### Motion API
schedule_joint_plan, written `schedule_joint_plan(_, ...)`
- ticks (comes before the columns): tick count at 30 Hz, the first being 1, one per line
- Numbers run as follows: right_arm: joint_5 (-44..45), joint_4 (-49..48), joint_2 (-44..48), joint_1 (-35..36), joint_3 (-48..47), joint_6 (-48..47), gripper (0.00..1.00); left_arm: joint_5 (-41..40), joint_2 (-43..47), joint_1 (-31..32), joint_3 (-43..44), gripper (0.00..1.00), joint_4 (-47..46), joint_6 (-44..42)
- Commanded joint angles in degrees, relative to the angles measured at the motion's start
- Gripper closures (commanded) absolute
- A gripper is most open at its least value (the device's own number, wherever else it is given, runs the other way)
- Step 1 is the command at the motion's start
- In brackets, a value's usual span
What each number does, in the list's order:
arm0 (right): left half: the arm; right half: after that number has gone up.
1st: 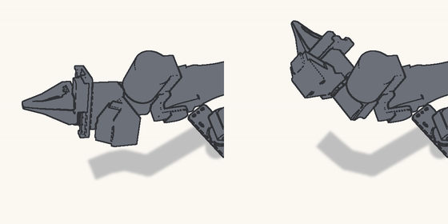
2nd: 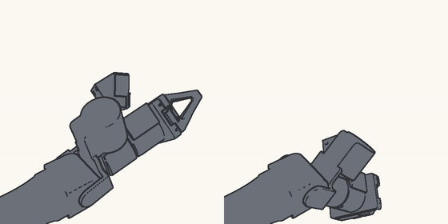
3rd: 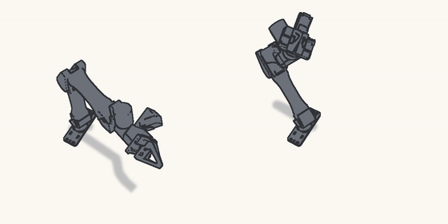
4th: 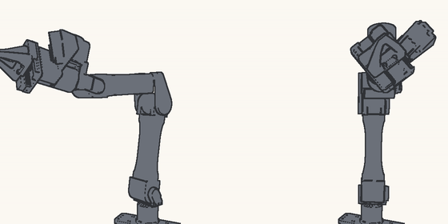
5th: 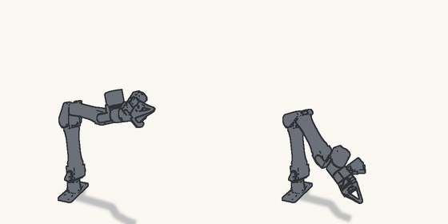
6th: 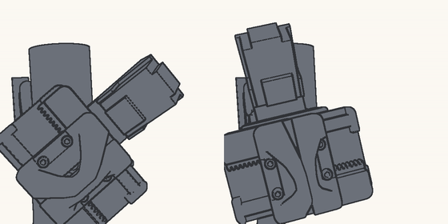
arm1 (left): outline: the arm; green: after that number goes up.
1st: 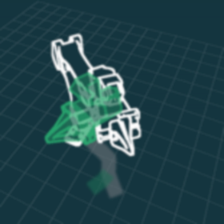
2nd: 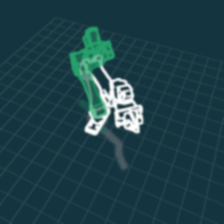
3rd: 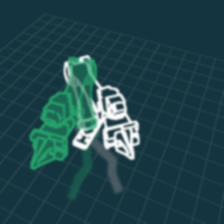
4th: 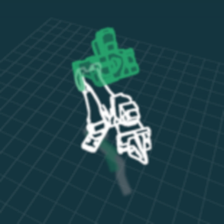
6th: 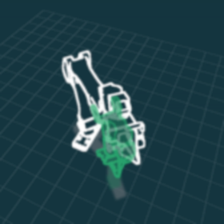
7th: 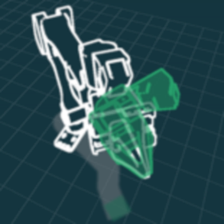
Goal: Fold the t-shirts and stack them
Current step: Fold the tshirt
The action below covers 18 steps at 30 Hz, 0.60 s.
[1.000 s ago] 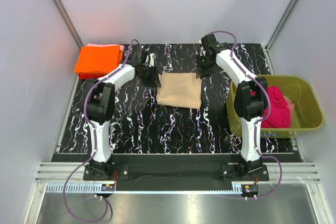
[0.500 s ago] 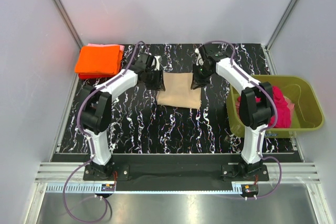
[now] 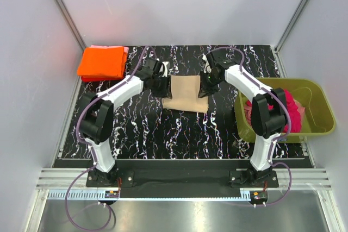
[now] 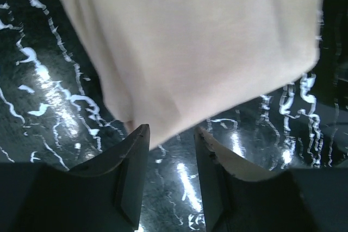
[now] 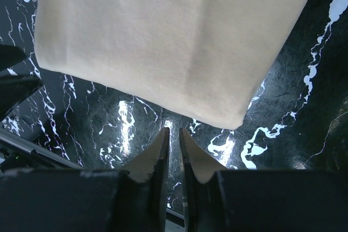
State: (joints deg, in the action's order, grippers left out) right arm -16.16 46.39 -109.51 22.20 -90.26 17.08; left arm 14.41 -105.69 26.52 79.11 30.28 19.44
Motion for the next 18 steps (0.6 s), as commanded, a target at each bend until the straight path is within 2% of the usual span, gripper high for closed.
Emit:
schedule_joint_plan(1,-0.36,-2.79,0.36,0.66,0.87,0.67,0.81,-0.11,4.10,1.78,1.31,0.57,-2.77,-0.55)
schedule_joint_plan(6,1.66,-4.03,-2.89,0.83,1.14,0.06,0.83,0.44,0.75,2.30,-1.23,0.58,-6.89,0.33)
schedule_joint_plan(12,4.03,-4.38,-5.88,0.74,2.54,-1.26,0.83,-2.63,-5.66,2.30,-3.17,0.59,-7.17,-0.19)
schedule_joint_plan(18,6.76,-4.29,-5.36,0.83,2.72,-2.23,0.83,-5.62,-4.53,2.30,-4.23,0.59,-6.38,-0.10)
